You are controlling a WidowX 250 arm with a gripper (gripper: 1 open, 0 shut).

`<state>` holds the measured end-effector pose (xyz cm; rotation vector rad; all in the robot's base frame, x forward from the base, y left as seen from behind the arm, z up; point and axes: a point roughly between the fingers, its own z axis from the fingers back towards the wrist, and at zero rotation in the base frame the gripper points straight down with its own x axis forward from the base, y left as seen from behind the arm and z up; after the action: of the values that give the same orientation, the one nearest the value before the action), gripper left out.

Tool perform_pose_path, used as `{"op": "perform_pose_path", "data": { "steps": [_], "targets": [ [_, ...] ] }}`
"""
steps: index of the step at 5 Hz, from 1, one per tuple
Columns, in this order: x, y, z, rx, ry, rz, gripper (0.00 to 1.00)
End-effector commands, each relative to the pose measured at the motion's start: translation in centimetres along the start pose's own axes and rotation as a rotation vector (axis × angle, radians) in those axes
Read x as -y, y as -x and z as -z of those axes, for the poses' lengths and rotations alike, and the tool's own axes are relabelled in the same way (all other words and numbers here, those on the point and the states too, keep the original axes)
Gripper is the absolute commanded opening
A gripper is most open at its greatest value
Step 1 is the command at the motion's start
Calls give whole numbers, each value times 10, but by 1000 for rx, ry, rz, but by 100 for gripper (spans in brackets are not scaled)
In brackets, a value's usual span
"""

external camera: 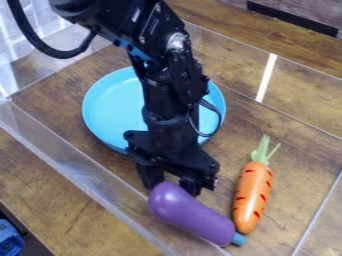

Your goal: Move the carrot to the left side

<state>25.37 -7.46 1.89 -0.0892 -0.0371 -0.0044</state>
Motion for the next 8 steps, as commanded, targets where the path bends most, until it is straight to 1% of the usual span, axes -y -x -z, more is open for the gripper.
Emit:
{"op": "perform_pose_path", "data": {
  "steps": [1,2,3,4,5,6,7,8],
  "targets": [
    [5,-9,-15,60,19,9,0],
    [2,-9,-18,59,14,12,0],
    [2,-12,-24,63,12,11,0],
    [6,-15,-32,80,15,7,0],
    [11,-23,-45,113,18,-10,0],
    [18,-31,-52,155,26,-23,0],
    [27,-34,-50,189,43,-28,100],
    [35,-38,-46,218,66,-18,100]
  ]
}}
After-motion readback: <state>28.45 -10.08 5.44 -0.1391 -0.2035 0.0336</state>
